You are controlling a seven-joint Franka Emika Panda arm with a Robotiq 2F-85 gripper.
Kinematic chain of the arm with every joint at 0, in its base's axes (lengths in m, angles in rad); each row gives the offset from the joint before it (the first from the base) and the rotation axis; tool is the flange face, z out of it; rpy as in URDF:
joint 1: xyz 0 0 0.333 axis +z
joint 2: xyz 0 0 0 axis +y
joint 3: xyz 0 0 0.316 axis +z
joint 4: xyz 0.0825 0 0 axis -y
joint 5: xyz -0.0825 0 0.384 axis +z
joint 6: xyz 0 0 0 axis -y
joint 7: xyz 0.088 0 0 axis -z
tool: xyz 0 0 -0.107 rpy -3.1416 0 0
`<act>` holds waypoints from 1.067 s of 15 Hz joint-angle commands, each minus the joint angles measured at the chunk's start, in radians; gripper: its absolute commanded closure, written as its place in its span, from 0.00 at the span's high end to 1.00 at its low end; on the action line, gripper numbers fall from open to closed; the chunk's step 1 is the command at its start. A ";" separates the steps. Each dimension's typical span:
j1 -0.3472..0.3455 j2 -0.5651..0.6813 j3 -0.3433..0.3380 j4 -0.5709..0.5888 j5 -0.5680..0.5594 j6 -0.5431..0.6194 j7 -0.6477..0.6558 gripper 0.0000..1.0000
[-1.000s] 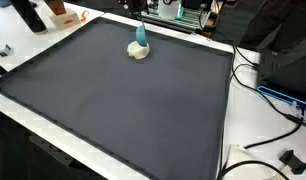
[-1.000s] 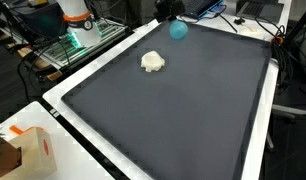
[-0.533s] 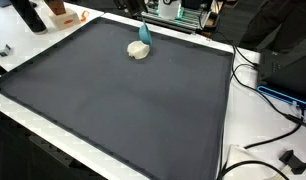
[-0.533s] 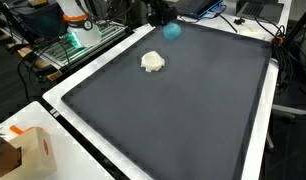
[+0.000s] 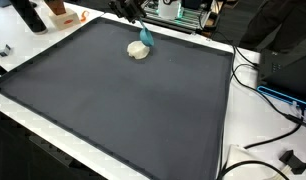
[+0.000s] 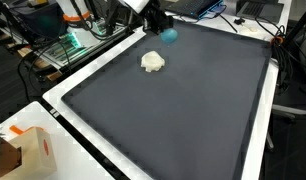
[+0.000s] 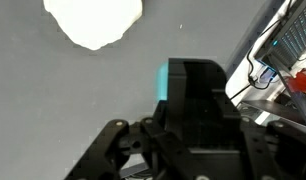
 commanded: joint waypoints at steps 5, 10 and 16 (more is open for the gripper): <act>-0.110 0.153 0.036 0.100 0.065 -0.173 -0.030 0.25; -0.160 0.225 0.042 0.143 0.081 -0.248 -0.029 0.25; -0.205 0.299 0.041 0.183 0.074 -0.321 -0.010 0.25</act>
